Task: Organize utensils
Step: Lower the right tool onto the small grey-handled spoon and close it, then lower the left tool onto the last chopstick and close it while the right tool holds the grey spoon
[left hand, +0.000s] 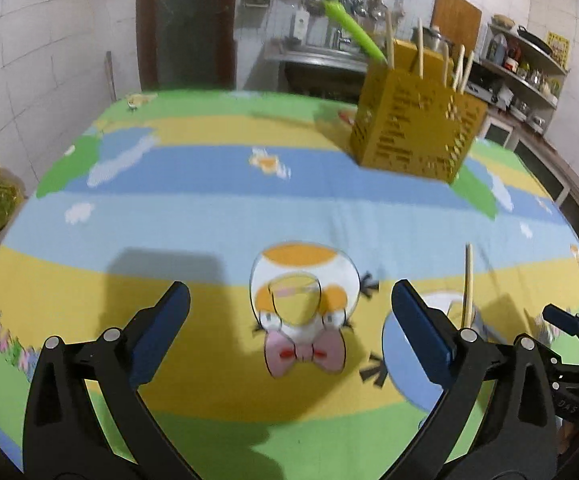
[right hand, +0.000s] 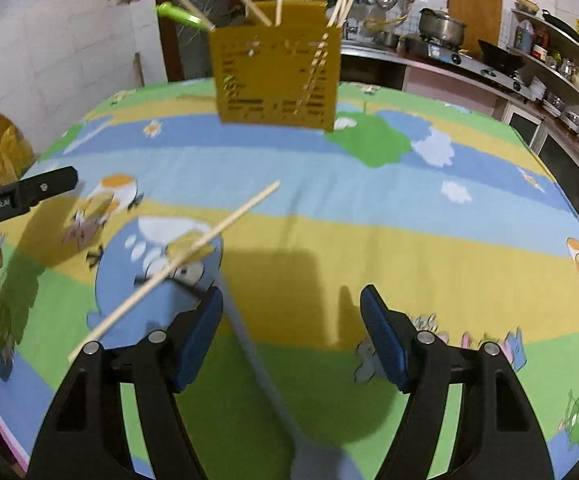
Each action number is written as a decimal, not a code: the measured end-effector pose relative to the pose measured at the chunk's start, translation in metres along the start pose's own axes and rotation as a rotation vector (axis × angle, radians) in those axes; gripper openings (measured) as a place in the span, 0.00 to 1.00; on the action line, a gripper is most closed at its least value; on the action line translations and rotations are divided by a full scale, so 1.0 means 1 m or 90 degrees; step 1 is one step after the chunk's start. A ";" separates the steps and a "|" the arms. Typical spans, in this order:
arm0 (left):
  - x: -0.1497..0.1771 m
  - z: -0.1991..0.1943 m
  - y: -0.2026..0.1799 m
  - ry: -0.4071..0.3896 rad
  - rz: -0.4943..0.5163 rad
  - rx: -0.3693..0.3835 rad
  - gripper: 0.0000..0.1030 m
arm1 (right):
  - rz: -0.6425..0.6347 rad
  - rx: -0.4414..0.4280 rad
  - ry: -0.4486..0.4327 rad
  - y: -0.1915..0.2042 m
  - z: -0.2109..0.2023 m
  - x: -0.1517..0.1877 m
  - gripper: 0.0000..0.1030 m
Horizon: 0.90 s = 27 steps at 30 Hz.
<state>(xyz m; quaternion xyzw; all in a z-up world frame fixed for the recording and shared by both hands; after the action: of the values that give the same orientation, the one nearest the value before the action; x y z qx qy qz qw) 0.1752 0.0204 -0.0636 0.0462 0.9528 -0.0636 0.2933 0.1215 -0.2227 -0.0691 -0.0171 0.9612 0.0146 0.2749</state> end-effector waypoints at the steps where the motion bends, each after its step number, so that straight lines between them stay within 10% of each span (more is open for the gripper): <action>1: 0.004 0.002 -0.001 0.004 0.004 0.000 0.95 | -0.004 0.001 0.008 0.002 0.002 0.004 0.68; 9: 0.014 0.012 -0.012 0.022 0.026 -0.004 0.95 | 0.011 0.016 0.028 0.000 0.013 0.007 0.65; 19: 0.014 0.020 -0.011 0.037 0.019 -0.005 0.95 | -0.006 0.016 0.040 0.002 0.019 -0.009 0.08; 27: 0.007 0.018 -0.008 0.035 0.009 -0.003 0.95 | 0.043 0.008 0.043 -0.024 0.030 -0.028 0.07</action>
<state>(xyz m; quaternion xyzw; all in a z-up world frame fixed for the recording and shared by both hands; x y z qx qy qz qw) 0.1783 0.0098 -0.0816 0.0538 0.9602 -0.0582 0.2678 0.1621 -0.2453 -0.0803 0.0164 0.9701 0.0169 0.2416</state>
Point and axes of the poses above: each gripper's, at about its wrist camera, not at the fingertips, and z roughly the way its jaws point, y to its left, x to its underside, the point moved 4 cm from there along z, roughly the way its jaws point, and after that the axes turned 10 degrees about y, right-handed, at the moved point
